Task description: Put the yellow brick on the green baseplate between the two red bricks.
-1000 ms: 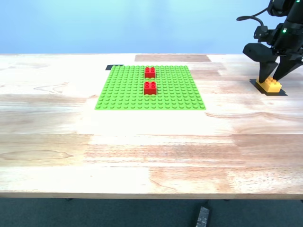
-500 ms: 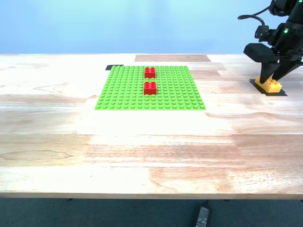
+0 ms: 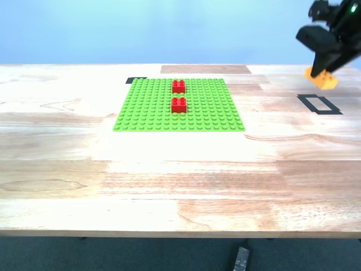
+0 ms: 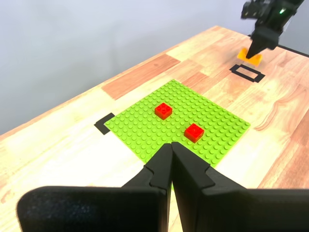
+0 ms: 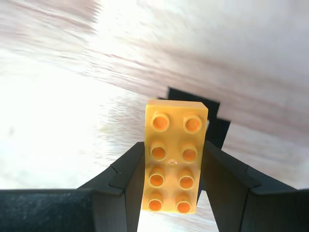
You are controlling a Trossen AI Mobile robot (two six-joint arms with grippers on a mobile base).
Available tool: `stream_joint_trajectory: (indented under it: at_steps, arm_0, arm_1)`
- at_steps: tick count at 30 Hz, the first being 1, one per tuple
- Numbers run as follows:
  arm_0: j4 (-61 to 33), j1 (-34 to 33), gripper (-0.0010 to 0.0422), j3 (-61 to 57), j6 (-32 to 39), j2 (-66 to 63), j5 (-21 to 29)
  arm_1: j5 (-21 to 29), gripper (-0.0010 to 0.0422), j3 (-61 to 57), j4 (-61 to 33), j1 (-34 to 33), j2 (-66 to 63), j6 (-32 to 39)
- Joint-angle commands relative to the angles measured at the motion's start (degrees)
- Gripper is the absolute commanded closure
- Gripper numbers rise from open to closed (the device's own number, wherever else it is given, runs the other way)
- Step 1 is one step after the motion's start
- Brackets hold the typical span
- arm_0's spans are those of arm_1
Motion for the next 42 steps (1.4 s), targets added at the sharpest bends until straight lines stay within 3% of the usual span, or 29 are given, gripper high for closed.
stream_joint_trajectory:
  at_steps: [1, 12, 25, 33, 42]
  arm_0:
    - [0.02, 0.0, 0.0413, 0.0, -0.04, 0.0, 0.02]
    - [-0.2, 0.0, 0.0413, 0.0, -0.13, -0.11, 0.02]
    - [-1.42, 0.0, 0.0413, 0.0, -0.17, -0.26, 0.0]
    - [-1.46, 0.0, 0.0412, 0.0, -0.15, -0.33, 0.02]
    - [-1.42, 0.0, 0.0413, 0.0, -0.15, -0.35, 0.0]
  arm_1:
    - [0.22, 0.0326, 0.55, -0.07, 2.6, -3.02, -3.08]
    - [0.59, 0.0326, 12.9, -2.99, 16.72, -1.86, -11.08]
    - [0.92, 0.0326, 33.88, -11.06, 32.22, 14.14, -21.77]
    - [4.85, 0.0326, 45.09, -15.43, 38.86, 26.21, -26.69]
    - [6.99, 0.0326, 46.71, -15.47, 42.29, 33.07, -32.44]
